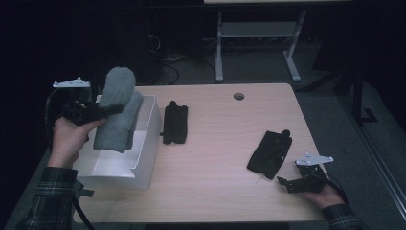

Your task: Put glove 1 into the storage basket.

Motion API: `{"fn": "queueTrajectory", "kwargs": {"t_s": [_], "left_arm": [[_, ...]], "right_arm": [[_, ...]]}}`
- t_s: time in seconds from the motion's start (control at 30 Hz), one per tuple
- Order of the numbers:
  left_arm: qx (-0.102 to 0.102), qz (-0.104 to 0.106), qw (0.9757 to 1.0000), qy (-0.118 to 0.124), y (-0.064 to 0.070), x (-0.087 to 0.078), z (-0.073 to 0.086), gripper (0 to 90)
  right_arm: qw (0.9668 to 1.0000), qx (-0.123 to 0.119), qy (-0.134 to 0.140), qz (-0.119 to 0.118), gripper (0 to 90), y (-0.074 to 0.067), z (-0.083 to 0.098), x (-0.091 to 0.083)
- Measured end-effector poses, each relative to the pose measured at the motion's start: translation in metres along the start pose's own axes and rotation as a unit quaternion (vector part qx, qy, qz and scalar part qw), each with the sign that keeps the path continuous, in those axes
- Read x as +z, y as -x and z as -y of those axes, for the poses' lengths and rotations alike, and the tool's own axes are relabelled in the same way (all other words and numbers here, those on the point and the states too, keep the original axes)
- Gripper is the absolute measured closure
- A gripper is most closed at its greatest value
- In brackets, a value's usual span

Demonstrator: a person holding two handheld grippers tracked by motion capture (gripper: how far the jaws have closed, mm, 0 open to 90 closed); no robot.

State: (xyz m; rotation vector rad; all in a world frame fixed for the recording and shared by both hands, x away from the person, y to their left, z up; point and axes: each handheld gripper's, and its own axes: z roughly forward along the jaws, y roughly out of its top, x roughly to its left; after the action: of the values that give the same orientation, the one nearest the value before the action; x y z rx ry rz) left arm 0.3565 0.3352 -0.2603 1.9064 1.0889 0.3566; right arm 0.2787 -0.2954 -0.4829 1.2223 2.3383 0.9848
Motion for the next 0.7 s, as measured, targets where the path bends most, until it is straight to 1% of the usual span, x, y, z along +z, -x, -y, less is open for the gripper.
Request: {"fn": "queueTrajectory", "kwargs": {"t_s": [0.07,0.1,0.17,0.2,0.23,0.27,0.33,0.37,0.43,0.5,0.53,0.57,0.6,0.7], "left_arm": [[-0.012,-0.017,0.9997,-0.014,-0.007,0.006,0.011,70.6],[-0.012,-0.017,0.9997,-0.014,-0.007,0.006,0.011,70.6],[-0.021,-0.017,0.9994,-0.022,-0.012,0.013,0.021,70.6],[-0.027,-0.02,0.9989,-0.033,-0.016,0.019,0.028,70.5],[-0.028,-0.019,0.9984,-0.045,-0.021,0.025,0.035,70.5],[-0.028,-0.019,0.9984,-0.045,-0.021,0.025,0.035,70.4],[-0.036,-0.017,0.9978,-0.054,-0.027,0.034,0.044,70.4],[-0.044,-0.016,0.9972,-0.059,-0.031,0.039,0.049,70.4],[-0.047,-0.015,0.9963,-0.07,-0.036,0.047,0.056,70.4],[-0.052,-0.019,0.995,-0.083,-0.041,0.057,0.063,70.3],[-0.056,-0.017,0.9936,-0.097,-0.045,0.065,0.07,70.3],[-0.059,-0.015,0.993,-0.101,-0.048,0.069,0.074,70.2],[-0.059,-0.015,0.993,-0.101,-0.048,0.069,0.074,70.1],[-0.066,-0.016,0.9902,-0.122,-0.056,0.081,0.084,69.8]], "right_arm": [[1.0,-0.002,0.0,-0.002,2.8,0.0,0.0,0.0],[1.0,-0.002,0.0,-0.002,2.8,0.001,0.0,0.0],[1.0,-0.004,0.0,-0.003,2.8,0.001,0.0,0.0],[1.0,-0.005,0.0,-0.005,2.7,0.001,0.0,0.0],[1.0,-0.004,0.0,-0.005,2.8,0.001,0.0,0.0],[1.0,-0.004,0.0,-0.005,2.8,0.001,0.0,0.0],[1.0,-0.002,0.0,-0.005,2.7,0.001,0.0,0.0],[1.0,-0.002,0.0,-0.005,2.8,0.001,0.0,0.0],[1.0,-0.003,0.0,-0.005,2.8,0.001,0.0,0.0],[1.0,-0.003,0.0,-0.005,2.8,0.001,0.0,0.0],[1.0,-0.002,0.0,-0.005,2.8,0.001,0.0,0.0],[1.0,-0.003,0.0,-0.005,2.8,0.001,0.0,0.0],[1.0,-0.003,0.0,-0.005,2.8,0.001,0.0,0.0],[1.0,-0.003,0.0,-0.005,2.8,0.001,0.0,0.0]]}}
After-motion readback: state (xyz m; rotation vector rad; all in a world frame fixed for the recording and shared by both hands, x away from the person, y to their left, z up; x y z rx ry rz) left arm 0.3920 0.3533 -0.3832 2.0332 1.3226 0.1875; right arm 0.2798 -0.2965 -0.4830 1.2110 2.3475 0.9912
